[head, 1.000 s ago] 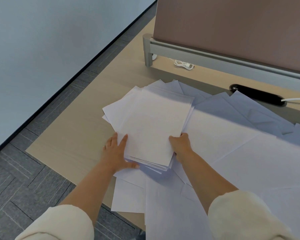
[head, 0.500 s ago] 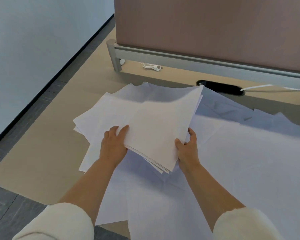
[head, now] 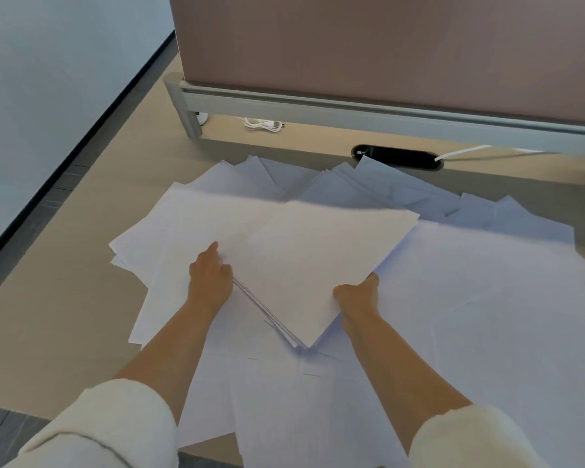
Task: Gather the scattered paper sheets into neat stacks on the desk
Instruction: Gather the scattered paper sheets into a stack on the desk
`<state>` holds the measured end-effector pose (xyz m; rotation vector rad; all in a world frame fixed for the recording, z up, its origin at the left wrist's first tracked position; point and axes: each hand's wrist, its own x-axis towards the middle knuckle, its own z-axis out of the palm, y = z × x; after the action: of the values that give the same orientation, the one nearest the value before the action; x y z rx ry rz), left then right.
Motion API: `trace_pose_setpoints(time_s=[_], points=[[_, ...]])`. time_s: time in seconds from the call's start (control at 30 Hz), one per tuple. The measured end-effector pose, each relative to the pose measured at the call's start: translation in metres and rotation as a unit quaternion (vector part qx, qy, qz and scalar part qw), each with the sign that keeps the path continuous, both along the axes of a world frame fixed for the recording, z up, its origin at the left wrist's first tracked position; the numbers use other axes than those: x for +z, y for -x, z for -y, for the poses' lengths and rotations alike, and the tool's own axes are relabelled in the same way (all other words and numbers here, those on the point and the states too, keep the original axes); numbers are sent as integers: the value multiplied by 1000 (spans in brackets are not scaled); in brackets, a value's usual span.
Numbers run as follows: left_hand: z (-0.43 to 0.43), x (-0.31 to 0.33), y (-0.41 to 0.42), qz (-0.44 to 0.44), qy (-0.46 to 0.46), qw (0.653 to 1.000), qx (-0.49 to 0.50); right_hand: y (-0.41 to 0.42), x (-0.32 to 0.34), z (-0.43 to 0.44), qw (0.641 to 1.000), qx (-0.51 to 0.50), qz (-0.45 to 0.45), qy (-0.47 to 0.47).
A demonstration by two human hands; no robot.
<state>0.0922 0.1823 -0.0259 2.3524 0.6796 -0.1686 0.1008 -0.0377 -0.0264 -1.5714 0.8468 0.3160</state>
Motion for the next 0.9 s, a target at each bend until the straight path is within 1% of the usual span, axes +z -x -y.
trace_pose_setpoints(time_s=[0.07, 0.13, 0.17, 0.2, 0.3, 0.5, 0.67, 0.77, 0.83, 0.9], points=[[2, -4, 2, -11, 7, 999, -45, -1, 0, -3, 998, 29, 0, 58], [5, -10, 5, -42, -22, 995, -93, -6, 0, -5, 989, 55, -15, 137], [6, -13, 6, -53, -36, 992, -104, -8, 0, -5, 986, 54, -25, 158], [6, -14, 7, -59, -46, 991, -109, -9, 2, -4, 986, 42, -25, 160], [6, -15, 7, -64, -64, 989, -115, -13, 3, 1, 995, -26, 1, 95], [9, -15, 10, -72, -84, 985, -129, -11, 8, 11, 998, -56, 7, -5], [10, -15, 9, -71, -89, 985, -129, -10, 11, 13, 998, -53, 28, -17], [10, -16, 9, -71, -89, 985, -130, -11, 11, 12, 992, -109, 36, -59], [10, -16, 9, -66, -88, 986, -128, -12, 8, 12, 984, -131, 19, -121], [9, -16, 10, -63, -85, 986, -129, -12, 5, 9, 980, -89, 0, -180]])
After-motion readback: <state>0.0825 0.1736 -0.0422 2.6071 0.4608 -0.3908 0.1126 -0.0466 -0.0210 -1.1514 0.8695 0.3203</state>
